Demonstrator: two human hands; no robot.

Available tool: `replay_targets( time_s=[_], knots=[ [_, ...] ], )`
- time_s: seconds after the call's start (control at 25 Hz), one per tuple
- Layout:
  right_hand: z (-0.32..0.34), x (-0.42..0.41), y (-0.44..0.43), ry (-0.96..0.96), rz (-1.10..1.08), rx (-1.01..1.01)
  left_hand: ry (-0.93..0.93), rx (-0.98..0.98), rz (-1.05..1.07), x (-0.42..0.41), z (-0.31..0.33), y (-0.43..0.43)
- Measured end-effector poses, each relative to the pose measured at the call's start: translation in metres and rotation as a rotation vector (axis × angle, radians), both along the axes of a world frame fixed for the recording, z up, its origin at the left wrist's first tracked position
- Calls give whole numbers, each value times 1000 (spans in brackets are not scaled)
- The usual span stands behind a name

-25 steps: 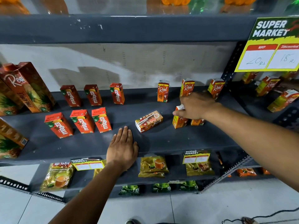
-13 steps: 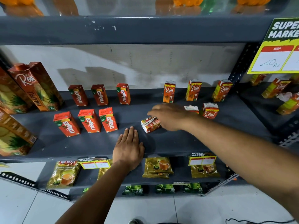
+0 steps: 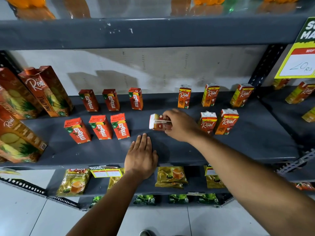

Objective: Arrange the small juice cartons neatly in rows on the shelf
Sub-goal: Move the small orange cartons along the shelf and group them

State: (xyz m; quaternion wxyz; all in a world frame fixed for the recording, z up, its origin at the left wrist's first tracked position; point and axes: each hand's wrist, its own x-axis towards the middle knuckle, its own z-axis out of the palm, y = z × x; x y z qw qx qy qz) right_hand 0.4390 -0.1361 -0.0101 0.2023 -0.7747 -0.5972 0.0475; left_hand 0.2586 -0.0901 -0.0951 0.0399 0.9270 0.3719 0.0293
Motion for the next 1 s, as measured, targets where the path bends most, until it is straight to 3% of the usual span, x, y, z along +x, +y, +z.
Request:
replay_targets(
  time_s=[0.12,0.24,0.52,0.8,1.0],
  knots=[
    [0,-17,-32,262,-199,251,14,-16,3,1,0,0],
    [-15,-24,-73,400,-323,459,8,-85,31,6,7,3],
    [-18,42,-171,452,-728,723,-106,-53,-117,73,13,-54],
    [-50,138,-160,327,-852,578,2,-66,-90,81,2,-59],
    [-67,146,-146,421,-879,553,23,-53,-85,82,4,-60]
  ],
)
